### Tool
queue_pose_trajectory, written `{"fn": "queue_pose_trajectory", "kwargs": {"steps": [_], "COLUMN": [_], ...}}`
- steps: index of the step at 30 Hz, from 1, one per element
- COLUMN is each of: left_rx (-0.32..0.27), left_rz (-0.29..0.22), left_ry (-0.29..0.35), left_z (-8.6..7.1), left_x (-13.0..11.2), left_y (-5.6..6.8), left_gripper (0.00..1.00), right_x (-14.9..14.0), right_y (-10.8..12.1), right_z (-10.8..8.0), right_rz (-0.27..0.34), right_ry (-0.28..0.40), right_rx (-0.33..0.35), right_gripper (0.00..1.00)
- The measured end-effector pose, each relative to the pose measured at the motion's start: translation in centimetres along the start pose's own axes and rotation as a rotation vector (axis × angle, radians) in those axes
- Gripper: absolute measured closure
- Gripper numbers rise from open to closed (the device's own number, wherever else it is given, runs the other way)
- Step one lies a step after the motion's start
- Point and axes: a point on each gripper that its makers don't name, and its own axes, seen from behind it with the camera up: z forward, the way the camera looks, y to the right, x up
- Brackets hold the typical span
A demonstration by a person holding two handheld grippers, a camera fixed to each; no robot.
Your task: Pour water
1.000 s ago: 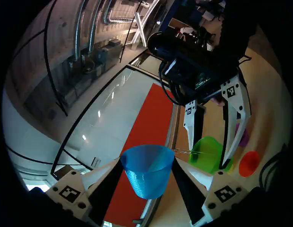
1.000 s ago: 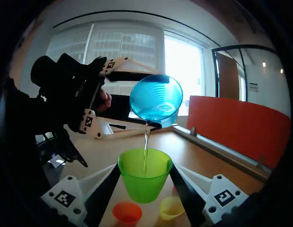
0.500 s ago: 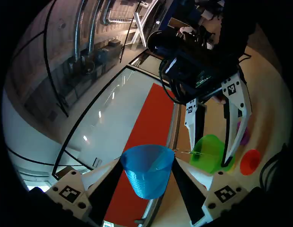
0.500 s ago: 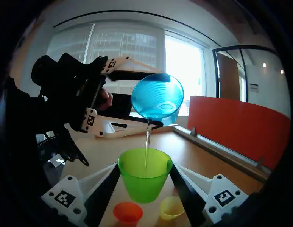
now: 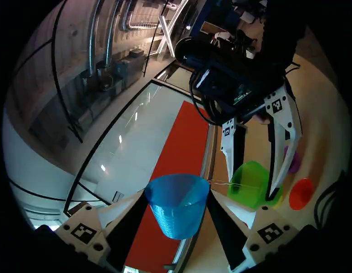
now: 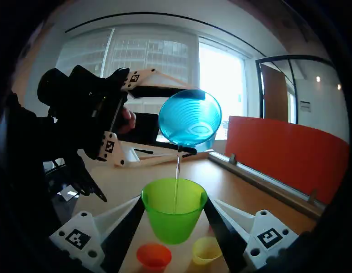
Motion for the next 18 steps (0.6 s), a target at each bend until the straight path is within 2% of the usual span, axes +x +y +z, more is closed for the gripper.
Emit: {"fn": "queue_pose_trajectory", "kwargs": {"steps": [6,18], "left_rx": [0.006,0.004], "left_rz": [-0.003,0.008], "left_ry": [0.0,-0.001], "left_z": [0.06,0.02], "left_x": [-0.09,-0.12], "left_y": [-0.51,-0.32], "left_gripper": [0.13,0.13], "right_x": [0.16,0.25], "right_y": [0.03,0.09], "right_z": [-0.14,-0.18], "right_rz": [0.001,0.0], "right_ry": [0.001,0.003], "right_rx": [-0.001,-0.003], "right_gripper": [0.08,0.08]}}
